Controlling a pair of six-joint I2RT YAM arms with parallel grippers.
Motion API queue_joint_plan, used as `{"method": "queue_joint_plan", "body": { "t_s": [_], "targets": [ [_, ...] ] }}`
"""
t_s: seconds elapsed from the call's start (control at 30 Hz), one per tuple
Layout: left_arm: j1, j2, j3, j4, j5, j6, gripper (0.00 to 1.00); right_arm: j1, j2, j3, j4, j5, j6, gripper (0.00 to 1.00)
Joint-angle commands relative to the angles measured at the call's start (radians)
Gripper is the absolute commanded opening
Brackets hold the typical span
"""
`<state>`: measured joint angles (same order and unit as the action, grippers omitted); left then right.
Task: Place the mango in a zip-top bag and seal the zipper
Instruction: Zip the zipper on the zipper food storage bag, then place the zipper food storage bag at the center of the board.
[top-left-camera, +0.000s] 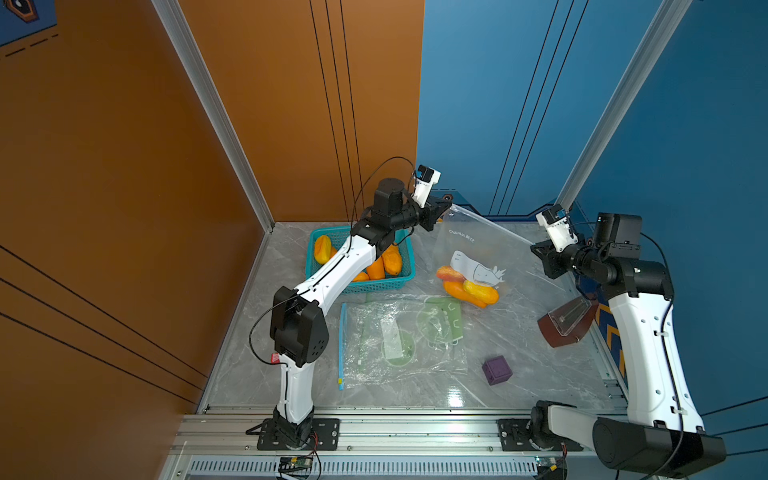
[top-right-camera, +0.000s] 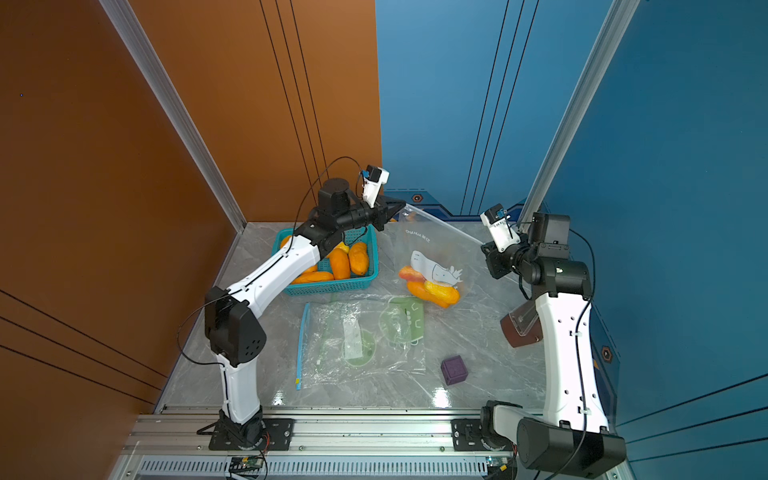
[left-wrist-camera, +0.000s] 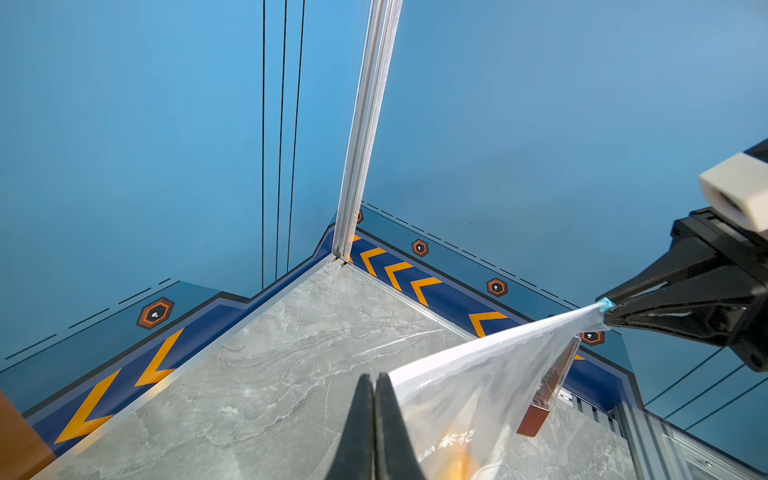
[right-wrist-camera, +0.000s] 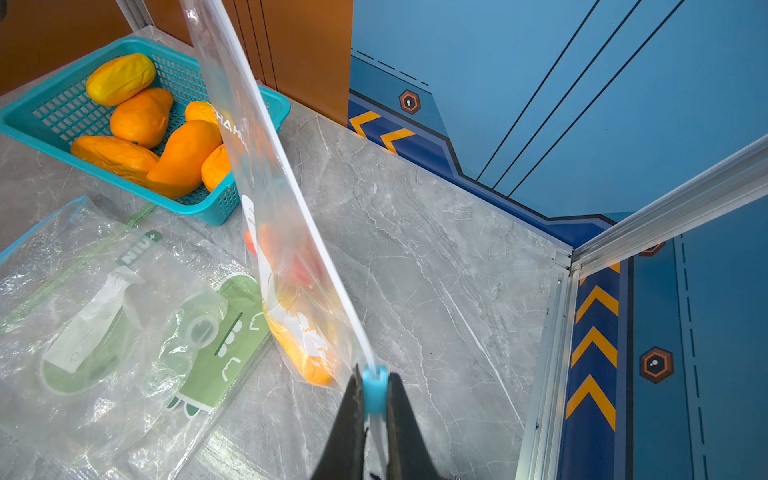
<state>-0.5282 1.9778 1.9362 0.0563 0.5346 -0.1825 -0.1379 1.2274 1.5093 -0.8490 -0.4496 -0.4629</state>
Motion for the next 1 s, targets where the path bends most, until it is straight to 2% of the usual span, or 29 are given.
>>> {"method": "queue_joint_plan", "body": {
  "t_s": [0.0, 0.1, 0.23, 0.37, 0.5, 0.63, 0.77, 0.97],
  "targets": [
    [0.032, 0.02, 0.054, 0.035, -0.071, -0.013, 0.0, -0.008, -0.032, -0.016, 0.06, 0.094, 0.106, 0.0],
    [0.011, 0.035, 0.074, 0.033, -0.067, -0.033, 0.0, 0.012, -0.032, -0.02, 0.092, 0.168, 0.148, 0.0],
    [-0.036, 0.041, 0.088, 0.034, -0.082, -0.044, 0.0, 0.021, -0.037, -0.012, 0.128, 0.338, 0.221, 0.0],
    [-0.085, 0.036, 0.094, 0.033, -0.139, -0.076, 0.0, 0.018, -0.02, 0.009, 0.136, 0.528, 0.278, 0.0],
    [-0.148, 0.033, 0.094, 0.034, -0.213, -0.1, 0.0, 0.008, 0.007, 0.024, 0.136, 0.648, 0.308, 0.0],
    [-0.214, 0.035, 0.088, 0.033, -0.28, -0.147, 0.0, -0.02, 0.039, 0.051, 0.134, 0.717, 0.34, 0.0],
    [-0.264, 0.042, 0.095, 0.035, -0.333, -0.18, 0.0, -0.053, 0.07, 0.083, 0.13, 0.732, 0.362, 0.0],
    [-0.272, 0.105, 0.155, 0.033, -0.322, -0.25, 0.0, -0.084, 0.148, 0.125, 0.122, 0.746, 0.361, 0.0]
  ]
}}
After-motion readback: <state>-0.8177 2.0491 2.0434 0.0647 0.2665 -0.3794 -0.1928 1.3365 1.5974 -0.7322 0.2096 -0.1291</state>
